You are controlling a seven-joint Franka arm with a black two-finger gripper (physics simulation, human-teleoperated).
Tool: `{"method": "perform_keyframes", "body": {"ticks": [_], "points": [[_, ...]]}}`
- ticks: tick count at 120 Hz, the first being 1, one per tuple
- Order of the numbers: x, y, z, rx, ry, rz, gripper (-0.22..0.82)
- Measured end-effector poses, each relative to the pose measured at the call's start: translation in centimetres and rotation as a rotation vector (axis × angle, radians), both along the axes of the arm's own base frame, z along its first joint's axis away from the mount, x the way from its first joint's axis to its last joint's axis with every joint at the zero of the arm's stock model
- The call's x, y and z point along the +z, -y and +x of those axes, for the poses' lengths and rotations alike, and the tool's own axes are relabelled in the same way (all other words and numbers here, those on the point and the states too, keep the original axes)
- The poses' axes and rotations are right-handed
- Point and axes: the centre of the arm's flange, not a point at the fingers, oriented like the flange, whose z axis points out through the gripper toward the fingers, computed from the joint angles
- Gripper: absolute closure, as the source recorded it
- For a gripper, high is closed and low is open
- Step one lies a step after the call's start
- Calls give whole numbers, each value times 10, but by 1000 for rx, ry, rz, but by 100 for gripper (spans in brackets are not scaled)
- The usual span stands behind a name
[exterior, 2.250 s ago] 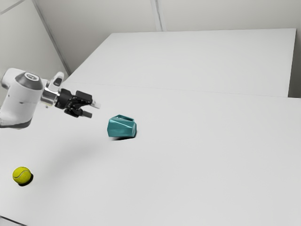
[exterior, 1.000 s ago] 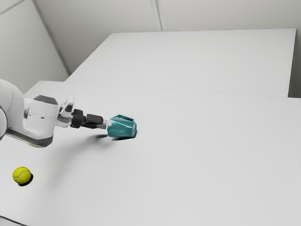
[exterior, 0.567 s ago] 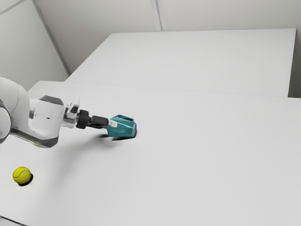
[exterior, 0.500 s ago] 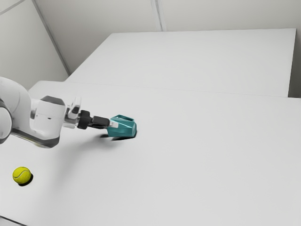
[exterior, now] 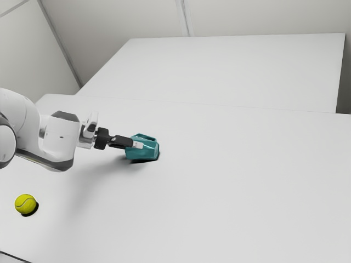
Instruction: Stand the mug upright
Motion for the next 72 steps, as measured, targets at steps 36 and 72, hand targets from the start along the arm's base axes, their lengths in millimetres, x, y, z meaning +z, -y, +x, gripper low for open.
{"method": "perform_keyframes", "body": {"ticks": [36, 72], "points": [[5, 0, 1, 0, 16, -1, 54], [14, 5, 3, -6, 33, 5, 72]]}}
